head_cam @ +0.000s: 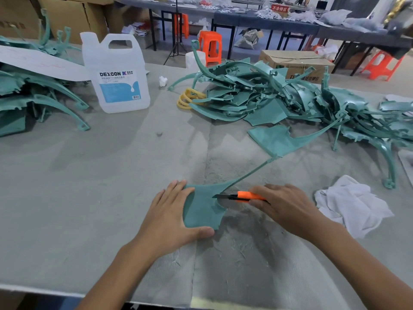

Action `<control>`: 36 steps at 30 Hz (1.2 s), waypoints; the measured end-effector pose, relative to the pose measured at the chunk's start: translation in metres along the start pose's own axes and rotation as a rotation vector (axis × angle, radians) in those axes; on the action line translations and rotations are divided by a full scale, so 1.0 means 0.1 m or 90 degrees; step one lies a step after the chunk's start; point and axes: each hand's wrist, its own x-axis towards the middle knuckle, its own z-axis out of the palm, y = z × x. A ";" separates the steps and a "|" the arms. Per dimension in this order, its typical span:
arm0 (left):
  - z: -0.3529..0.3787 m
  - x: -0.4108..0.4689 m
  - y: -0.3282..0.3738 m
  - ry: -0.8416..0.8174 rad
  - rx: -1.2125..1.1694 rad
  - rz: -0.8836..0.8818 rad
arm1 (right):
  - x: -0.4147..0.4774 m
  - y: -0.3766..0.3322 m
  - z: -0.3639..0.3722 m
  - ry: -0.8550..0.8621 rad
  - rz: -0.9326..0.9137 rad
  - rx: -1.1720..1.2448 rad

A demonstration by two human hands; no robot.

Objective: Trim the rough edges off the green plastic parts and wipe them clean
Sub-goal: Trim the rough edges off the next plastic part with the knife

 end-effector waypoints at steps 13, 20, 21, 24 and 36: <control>-0.01 0.33 0.02 0.031 -0.005 -0.028 | -0.19 -0.05 0.06 0.042 0.110 0.198; -0.06 0.80 -0.01 0.059 0.036 -0.034 | -0.10 -0.15 0.18 0.108 0.172 0.170; -0.06 0.83 -0.01 0.067 0.041 -0.035 | -0.08 -0.15 0.17 0.103 0.175 0.163; -0.03 0.87 -0.04 0.084 0.057 -0.030 | -0.02 -0.16 0.19 0.074 0.170 0.155; 0.01 0.88 -0.06 0.076 0.059 -0.038 | 0.11 -0.13 0.16 0.040 0.187 0.133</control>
